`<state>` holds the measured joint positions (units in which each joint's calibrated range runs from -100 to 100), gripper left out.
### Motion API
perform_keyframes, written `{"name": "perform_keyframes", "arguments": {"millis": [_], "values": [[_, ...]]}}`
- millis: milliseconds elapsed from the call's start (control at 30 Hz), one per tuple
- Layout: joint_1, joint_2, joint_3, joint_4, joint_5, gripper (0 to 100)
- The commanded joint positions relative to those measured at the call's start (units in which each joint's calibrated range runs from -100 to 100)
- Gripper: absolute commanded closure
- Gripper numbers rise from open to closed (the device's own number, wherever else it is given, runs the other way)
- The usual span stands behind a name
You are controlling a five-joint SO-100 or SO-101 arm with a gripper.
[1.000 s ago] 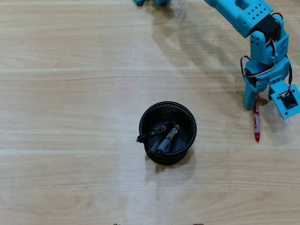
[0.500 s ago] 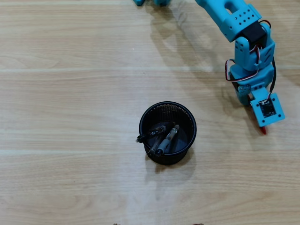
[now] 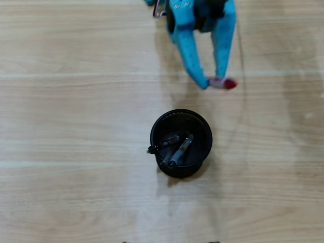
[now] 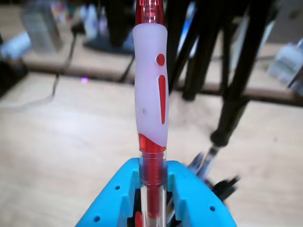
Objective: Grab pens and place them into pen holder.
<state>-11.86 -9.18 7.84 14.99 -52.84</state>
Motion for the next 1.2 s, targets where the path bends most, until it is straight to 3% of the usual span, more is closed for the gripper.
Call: {"name": "perform_keyframes", "arguments": {"millis": [0,300,600,1167], "values": [[1.1,-3.7,15.7,-15.3,-0.2,98],[1.3,-1.6,15.7,-17.0,0.4,98],[3.2,11.0,12.9,-34.0,-0.3,98],[4.5,17.9,6.5,-34.4,0.4,93]]}}
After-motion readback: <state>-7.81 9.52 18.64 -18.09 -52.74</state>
